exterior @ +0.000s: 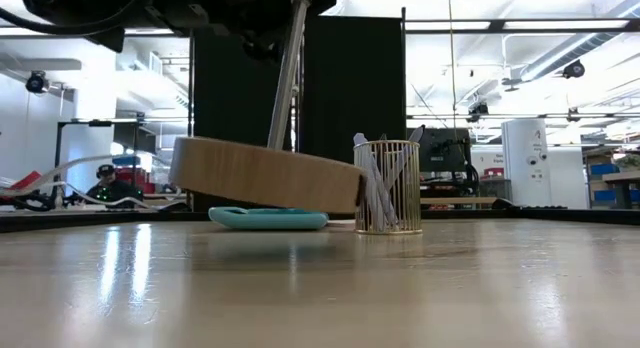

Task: Screw lightbulb
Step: Remove the lightbulb from the black table lamp

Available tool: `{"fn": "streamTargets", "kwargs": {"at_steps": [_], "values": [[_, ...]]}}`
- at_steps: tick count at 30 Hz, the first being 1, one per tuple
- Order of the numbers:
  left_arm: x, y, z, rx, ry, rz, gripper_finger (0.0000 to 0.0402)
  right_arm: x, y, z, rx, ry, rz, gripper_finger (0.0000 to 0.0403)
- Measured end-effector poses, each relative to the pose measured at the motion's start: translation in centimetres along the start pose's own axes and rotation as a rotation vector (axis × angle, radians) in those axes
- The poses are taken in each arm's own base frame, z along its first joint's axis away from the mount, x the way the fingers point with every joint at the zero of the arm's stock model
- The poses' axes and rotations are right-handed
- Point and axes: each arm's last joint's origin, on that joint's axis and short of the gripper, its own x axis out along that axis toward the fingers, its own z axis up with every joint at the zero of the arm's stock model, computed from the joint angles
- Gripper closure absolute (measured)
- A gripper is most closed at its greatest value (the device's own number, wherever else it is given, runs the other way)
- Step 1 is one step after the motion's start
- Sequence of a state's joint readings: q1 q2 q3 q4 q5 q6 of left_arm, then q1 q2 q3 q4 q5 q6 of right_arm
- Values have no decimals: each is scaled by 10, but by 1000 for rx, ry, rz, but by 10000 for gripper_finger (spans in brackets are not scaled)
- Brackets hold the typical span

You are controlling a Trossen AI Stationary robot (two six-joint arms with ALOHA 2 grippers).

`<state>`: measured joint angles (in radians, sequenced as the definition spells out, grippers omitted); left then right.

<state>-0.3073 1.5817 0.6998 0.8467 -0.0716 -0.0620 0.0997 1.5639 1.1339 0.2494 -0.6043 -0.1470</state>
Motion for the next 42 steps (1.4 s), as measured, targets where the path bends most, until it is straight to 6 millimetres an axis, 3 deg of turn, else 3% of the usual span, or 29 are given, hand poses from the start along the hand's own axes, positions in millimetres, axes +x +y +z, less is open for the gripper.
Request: {"fn": "streamTargets", "kwargs": {"at_steps": [4,7,13,21,30,42], "values": [[-6,3,-1,7,-2,97,263,-7,6,12,-20,34,-174,111],[-11,7,2,29,-18,224,263,-10,11,20,-22,48,-400,100],[-20,15,12,75,-59,440,263,-7,22,27,-32,46,-704,109],[-22,27,24,152,-64,765,263,1,13,21,63,-73,-1057,115],[-22,40,26,186,-25,858,263,16,1,9,26,-156,-1240,113],[-23,47,24,209,8,911,263,16,1,6,66,-168,-1308,182]]}}
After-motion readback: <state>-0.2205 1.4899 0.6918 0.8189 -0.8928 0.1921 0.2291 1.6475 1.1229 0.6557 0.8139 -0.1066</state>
